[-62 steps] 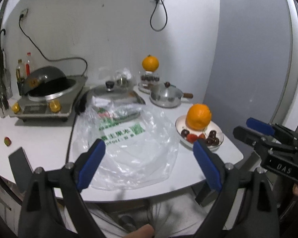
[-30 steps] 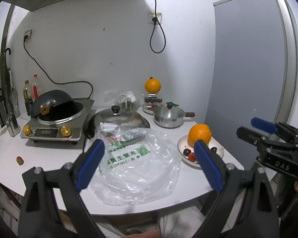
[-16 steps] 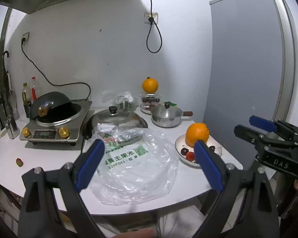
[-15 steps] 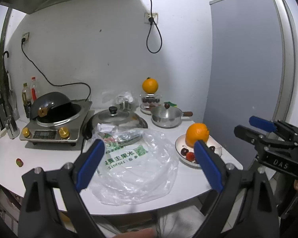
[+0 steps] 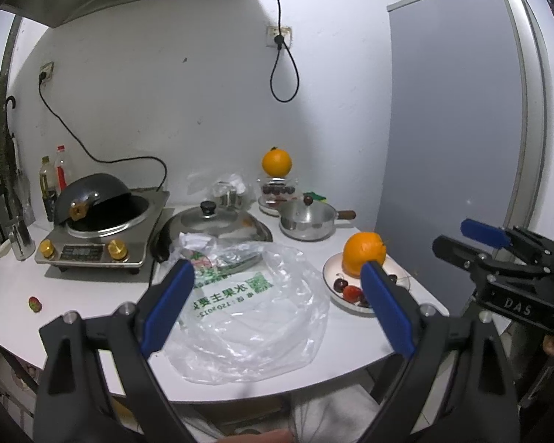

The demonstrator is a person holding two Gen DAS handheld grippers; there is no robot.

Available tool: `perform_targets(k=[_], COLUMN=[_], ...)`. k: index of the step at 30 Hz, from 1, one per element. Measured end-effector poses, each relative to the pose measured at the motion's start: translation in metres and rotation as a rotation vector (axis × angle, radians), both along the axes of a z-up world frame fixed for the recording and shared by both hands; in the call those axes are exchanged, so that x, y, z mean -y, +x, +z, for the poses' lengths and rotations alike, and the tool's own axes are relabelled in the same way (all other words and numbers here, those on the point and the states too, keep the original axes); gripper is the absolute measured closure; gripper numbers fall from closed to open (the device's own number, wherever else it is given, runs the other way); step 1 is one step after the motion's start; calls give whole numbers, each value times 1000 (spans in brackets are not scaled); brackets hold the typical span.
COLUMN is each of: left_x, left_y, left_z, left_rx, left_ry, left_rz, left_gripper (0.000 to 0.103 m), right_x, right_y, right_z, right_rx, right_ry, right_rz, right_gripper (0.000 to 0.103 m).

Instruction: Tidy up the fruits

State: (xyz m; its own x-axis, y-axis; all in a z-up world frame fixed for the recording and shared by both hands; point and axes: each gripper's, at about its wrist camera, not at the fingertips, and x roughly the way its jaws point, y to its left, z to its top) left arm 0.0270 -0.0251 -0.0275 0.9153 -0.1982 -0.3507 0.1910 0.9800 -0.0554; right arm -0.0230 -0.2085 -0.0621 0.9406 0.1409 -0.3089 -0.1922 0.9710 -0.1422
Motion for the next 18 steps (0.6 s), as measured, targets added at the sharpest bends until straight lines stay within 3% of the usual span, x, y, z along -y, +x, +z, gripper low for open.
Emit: perform_targets(k=[18], left_x=[0], left_y=[-1], left_z=[2], left_rx=[5], left_ry=[-7], left_rz=[-10], left_gripper=[10], right_x=[1], right_y=[-1], right_z=[1], right_rx=[0], right_ry=[-1], right_rz=[0], right_gripper=[40])
